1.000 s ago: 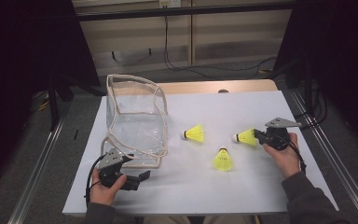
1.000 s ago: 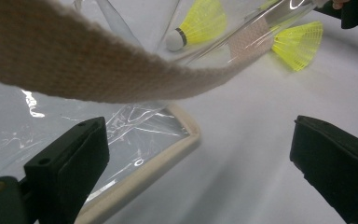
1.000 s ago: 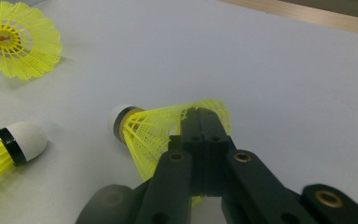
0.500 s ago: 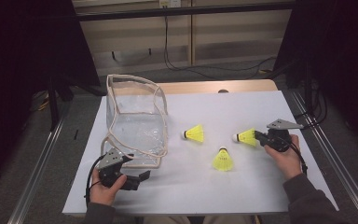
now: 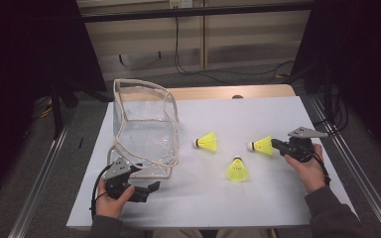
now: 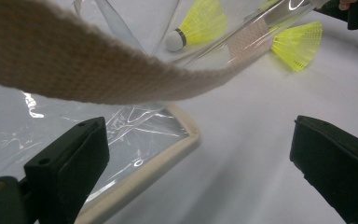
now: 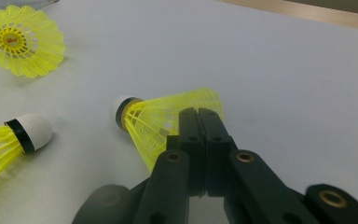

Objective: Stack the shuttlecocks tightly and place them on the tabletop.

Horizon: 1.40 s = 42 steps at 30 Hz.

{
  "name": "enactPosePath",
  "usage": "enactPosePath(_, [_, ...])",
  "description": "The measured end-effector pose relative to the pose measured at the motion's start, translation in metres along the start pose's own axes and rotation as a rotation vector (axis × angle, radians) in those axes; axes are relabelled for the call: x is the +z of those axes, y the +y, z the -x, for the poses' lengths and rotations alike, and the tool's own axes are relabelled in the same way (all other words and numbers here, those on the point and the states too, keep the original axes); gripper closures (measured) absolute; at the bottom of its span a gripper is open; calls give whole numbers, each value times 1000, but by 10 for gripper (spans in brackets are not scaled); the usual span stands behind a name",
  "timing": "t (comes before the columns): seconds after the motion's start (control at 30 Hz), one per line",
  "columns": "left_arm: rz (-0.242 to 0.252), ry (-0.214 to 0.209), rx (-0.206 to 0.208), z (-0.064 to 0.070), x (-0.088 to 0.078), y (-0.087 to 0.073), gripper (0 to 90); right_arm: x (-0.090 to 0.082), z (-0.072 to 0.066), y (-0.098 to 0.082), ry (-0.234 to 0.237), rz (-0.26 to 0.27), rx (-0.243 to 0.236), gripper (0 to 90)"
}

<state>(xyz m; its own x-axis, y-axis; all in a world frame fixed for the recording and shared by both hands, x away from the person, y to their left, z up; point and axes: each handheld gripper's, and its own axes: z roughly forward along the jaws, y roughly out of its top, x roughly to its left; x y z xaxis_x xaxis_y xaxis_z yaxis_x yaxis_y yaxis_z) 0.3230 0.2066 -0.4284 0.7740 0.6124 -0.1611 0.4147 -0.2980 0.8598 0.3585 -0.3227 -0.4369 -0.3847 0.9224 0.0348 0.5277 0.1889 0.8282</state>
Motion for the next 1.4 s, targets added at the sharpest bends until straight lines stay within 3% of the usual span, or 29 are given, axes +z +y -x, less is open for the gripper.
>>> enactPosePath(0.17, [-3, 2, 6, 0, 0, 0, 46, -6, 4, 3, -5, 1, 12, 855])
enactPosePath(0.47, [-8, 4, 2, 0, 0, 0, 46, -15, 4, 13, -22, 23, 32, 708])
enactPosePath(0.57, [-10, 3, 1, 0, 0, 0, 46, -15, 1, 16, -14, 29, 24, 677])
enactPosePath(0.67, [-10, 3, 1, 0, 0, 0, 46, -14, -3, 18, -16, 36, 27, 587])
enactPosePath(0.93, [-9, 2, 0, 0, 0, 0, 46, -5, -10, 15, 11, -2, 26, 477])
enactPosePath(1.2, [-11, 1, 1, 0, 0, 0, 46, 2, -13, 9, 24, -31, 19, 478])
enactPosePath(1.4, [-5, 0, 1, 0, 0, 0, 46, 7, -15, 6, 40, -47, 23, 557])
